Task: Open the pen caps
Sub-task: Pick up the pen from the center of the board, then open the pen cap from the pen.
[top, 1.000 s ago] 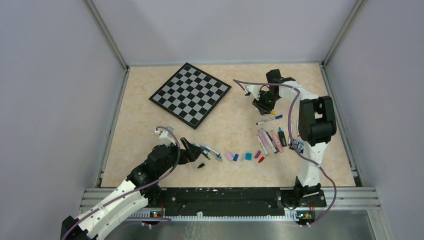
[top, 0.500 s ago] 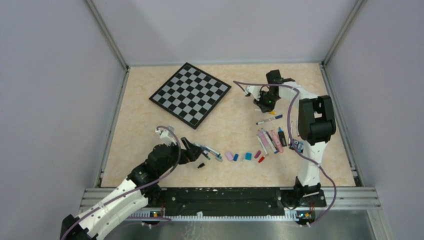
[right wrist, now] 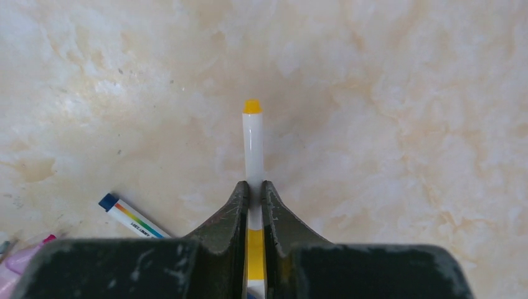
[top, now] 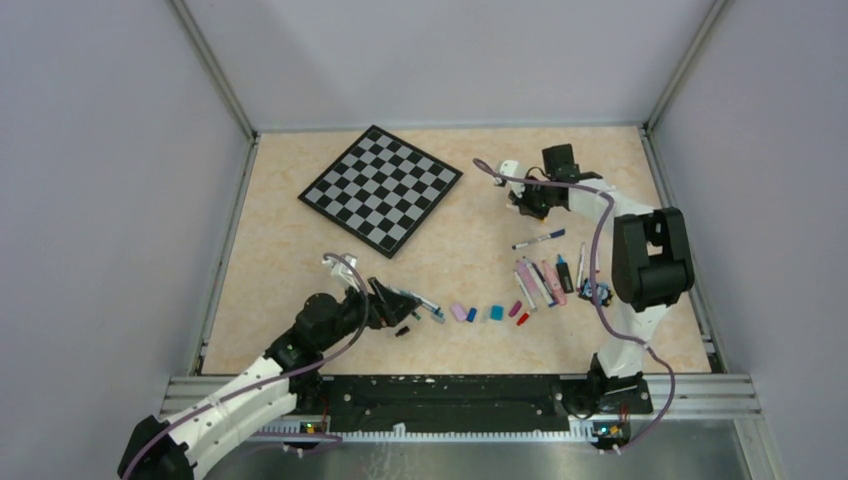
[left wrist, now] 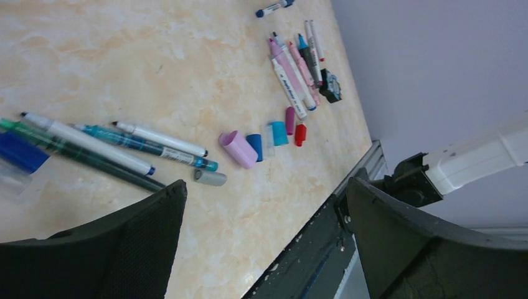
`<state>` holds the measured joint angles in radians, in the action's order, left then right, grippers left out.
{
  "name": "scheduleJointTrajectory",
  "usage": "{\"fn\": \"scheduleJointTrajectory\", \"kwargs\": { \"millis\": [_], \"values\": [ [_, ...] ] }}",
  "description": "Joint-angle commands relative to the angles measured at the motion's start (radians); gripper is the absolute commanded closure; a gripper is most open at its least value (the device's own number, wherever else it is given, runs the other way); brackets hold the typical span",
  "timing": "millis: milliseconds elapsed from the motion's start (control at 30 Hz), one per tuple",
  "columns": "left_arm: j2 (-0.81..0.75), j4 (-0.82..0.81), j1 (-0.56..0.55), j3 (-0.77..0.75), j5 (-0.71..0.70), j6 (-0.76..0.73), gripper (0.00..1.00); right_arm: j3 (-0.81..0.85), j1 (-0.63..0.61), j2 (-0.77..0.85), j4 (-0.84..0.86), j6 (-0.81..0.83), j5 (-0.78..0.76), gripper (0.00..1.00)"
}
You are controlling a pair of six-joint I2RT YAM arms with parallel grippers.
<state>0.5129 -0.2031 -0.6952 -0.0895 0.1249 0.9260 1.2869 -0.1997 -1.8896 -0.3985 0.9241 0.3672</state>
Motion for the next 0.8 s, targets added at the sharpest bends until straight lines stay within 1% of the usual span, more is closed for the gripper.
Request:
{"fn": "scheduleJointTrajectory", "kwargs": {
  "millis": [0, 33, 167, 233, 300, 333, 400, 467, 567, 667, 767],
  "values": [
    [0.048, -0.265, 0.003, 0.03, 0.107, 0.001, 0.01, 0.004, 0.011, 0.15, 0.111, -0.12, 0.14, 1.0],
    [0.063, -0.309, 0.003, 0.037, 0.116, 0.006, 0.01, 0.01, 0.019, 0.165, 0.107, -0.168, 0.169, 1.0],
    [0.139, -0.429, 0.003, 0.029, 0.145, 0.004, 0.01, 0.005, 0.063, 0.218, 0.11, -0.376, 0.426, 1.0],
    [0.192, -0.479, 0.003, 0.007, 0.166, -0.005, 0.01, -0.032, 0.086, 0.246, 0.183, -0.573, 0.55, 1.0],
    [0.253, -0.54, 0.001, -0.02, 0.184, -0.018, 0.01, -0.1, 0.095, 0.267, 0.28, -0.763, 0.661, 1.0],
    [0.286, -0.57, 0.001, -0.036, 0.189, -0.023, 0.01, -0.15, 0.096, 0.278, 0.357, -0.859, 0.715, 1.0],
    [0.361, -0.592, 0.001, -0.082, 0.191, -0.037, 0.01, -0.279, 0.095, 0.3, 0.57, -1.108, 0.804, 1.0],
    [0.435, -0.634, -0.003, -0.116, 0.182, -0.038, 0.01, -0.405, 0.096, 0.322, 0.769, -1.316, 0.81, 1.0],
    [0.551, -0.725, -0.023, -0.167, 0.157, -0.038, 0.01, -0.515, 0.094, 0.318, 0.921, -1.522, 0.787, 1.0],
    [0.679, -0.779, -0.046, -0.235, 0.126, -0.04, 0.01, -0.533, 0.093, 0.269, 0.992, -1.648, 0.79, 1.0],
    [0.809, -0.822, -0.061, -0.295, 0.084, 0.009, 0.02, -0.512, 0.091, 0.216, 0.982, -1.713, 0.799, 1.0]
  ]
}}
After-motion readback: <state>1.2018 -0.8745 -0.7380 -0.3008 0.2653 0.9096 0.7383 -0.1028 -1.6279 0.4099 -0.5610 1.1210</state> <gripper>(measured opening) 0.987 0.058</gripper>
